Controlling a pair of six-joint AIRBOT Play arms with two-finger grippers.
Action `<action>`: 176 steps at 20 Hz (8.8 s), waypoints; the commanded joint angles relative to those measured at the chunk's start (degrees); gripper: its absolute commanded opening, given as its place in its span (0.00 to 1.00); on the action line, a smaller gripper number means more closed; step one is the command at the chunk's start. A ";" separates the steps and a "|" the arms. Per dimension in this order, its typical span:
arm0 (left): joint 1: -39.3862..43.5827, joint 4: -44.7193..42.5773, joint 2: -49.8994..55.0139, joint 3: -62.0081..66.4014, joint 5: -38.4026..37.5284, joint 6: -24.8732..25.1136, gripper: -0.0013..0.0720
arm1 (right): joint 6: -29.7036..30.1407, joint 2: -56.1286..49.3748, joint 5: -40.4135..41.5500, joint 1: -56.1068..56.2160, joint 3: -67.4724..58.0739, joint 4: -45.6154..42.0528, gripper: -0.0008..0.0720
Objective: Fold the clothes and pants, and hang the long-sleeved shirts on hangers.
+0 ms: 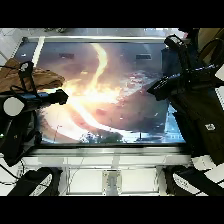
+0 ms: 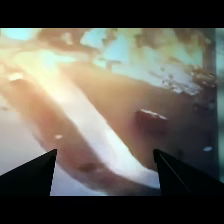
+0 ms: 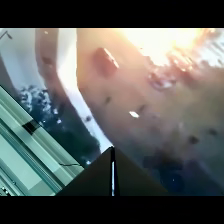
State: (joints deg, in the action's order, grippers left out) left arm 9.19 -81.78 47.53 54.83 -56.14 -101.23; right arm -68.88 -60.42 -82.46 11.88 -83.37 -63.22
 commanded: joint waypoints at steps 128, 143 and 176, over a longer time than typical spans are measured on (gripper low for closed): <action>-22.86 45.88 24.63 -18.78 13.49 22.71 0.08 | -5.27 -71.10 6.60 1.36 -35.17 18.53 0.27; -24.41 42.73 -3.28 15.93 2.49 27.34 0.08 | -4.13 -18.60 -3.41 -2.49 -35.23 21.40 0.04; -9.66 20.72 40.96 19.06 34.71 26.51 0.08 | 2.01 -47.06 13.66 -0.52 -31.15 5.20 0.03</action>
State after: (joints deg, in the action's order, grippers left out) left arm 1.69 -60.77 89.69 73.78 -23.46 -74.74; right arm -68.42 -109.84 -64.40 10.09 -114.50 -51.27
